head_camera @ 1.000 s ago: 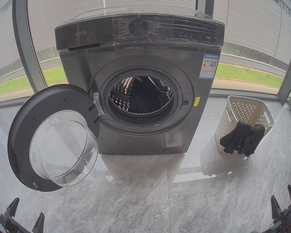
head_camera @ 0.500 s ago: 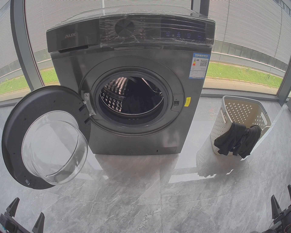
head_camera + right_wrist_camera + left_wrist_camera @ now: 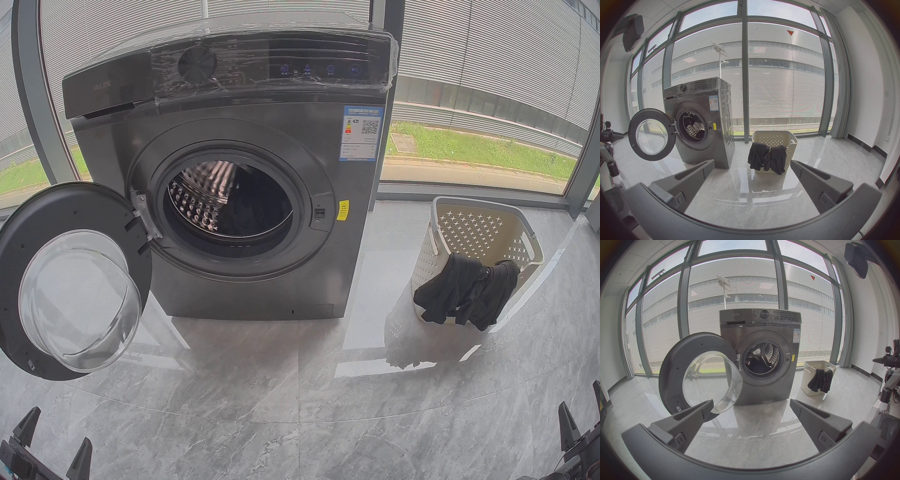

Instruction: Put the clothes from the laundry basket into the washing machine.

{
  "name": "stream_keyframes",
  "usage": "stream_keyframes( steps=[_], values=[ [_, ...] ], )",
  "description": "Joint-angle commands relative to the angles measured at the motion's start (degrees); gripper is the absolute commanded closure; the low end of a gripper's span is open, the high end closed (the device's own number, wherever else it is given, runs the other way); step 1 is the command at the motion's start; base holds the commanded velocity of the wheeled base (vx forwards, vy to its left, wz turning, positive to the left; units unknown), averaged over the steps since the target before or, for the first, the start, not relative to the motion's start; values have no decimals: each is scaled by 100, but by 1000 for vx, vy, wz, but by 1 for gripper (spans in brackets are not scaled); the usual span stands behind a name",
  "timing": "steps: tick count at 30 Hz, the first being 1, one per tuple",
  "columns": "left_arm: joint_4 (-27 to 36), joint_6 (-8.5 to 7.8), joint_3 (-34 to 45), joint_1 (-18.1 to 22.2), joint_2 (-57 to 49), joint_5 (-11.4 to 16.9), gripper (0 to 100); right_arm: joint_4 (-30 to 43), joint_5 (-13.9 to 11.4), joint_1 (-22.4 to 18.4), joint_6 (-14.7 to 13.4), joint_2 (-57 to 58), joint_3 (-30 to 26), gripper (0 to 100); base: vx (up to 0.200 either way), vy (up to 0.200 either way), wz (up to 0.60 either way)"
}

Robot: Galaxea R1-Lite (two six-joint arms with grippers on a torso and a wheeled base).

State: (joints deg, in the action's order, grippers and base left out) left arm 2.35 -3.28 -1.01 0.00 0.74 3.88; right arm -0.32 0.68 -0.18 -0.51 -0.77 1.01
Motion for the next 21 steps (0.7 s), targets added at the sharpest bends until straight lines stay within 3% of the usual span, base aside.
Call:
stream_keyframes(
  steps=[1,9,21],
  values=[
    [2,-6,101,9,-74,-1,0,-3,2,1,7,77,-101,0,0,-200,0],
    [2,108,101,9,-74,-19,0,-3,2,1,-2,77,-101,0,0,-200,0],
    [2,135,101,9,-74,-27,0,-3,2,1,-2,77,-101,0,0,-200,0]
  ],
)
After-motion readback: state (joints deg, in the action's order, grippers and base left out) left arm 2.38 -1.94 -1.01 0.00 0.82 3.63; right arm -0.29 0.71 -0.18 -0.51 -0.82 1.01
